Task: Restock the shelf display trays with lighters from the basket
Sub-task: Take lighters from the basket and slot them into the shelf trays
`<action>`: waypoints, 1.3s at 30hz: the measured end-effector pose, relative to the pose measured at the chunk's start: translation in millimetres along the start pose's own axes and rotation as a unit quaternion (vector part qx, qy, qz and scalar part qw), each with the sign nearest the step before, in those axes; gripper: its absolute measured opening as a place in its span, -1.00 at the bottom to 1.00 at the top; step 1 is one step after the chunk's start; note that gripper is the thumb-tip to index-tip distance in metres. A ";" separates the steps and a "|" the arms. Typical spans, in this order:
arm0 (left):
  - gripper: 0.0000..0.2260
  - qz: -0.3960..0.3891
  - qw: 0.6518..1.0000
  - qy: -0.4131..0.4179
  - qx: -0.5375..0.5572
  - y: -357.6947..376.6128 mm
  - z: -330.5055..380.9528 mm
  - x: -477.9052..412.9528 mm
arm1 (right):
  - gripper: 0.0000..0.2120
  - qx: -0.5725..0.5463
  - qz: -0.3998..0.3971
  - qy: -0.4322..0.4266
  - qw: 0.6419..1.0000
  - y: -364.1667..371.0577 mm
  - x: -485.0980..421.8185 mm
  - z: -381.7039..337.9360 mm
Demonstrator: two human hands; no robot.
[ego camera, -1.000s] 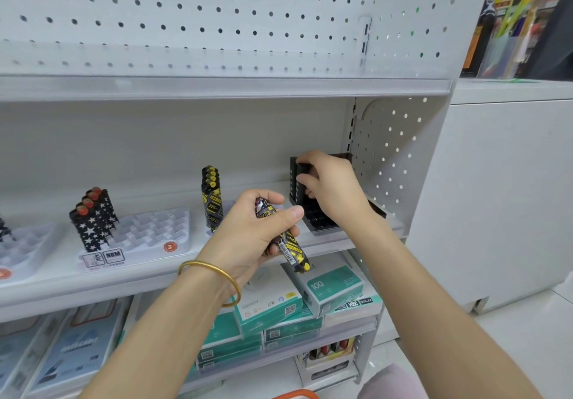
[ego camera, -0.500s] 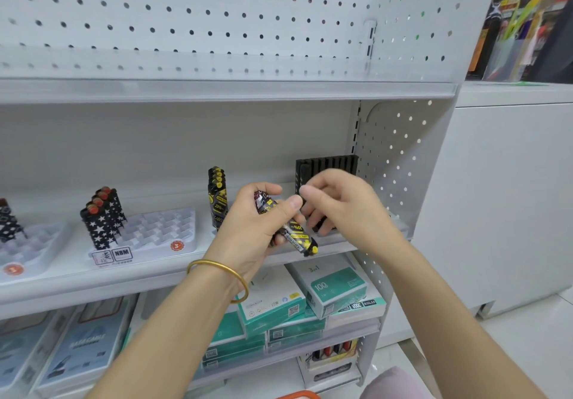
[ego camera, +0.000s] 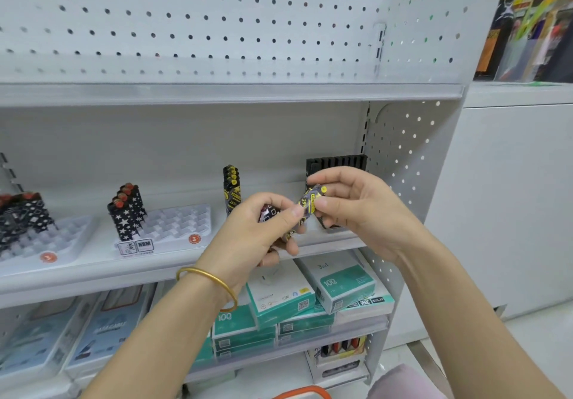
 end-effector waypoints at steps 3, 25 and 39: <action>-0.91 -0.020 0.999 -0.031 -0.004 -9.9 -0.4 10.3 | -0.75 0.006 -0.030 -0.001 1.000 11.1 -2.3 -0.9; -0.81 0.186 0.982 0.001 -0.028 -74.2 2.0 17.9 | -0.71 0.100 0.022 -0.061 0.993 63.2 -46.4 -4.4; -0.82 0.181 0.983 0.005 -0.012 -76.2 1.9 20.5 | -0.75 0.262 0.018 -0.138 0.955 80.3 -56.4 1.1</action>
Point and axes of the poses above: each hand's wrist, its own x-axis away from the middle knuckle, its own y-axis out of the palm, z = x × y, the point moved 3 cm from there along -x, towards the middle knuckle, and after that the axes turned 1 degree about z, right-handed, at the moved point
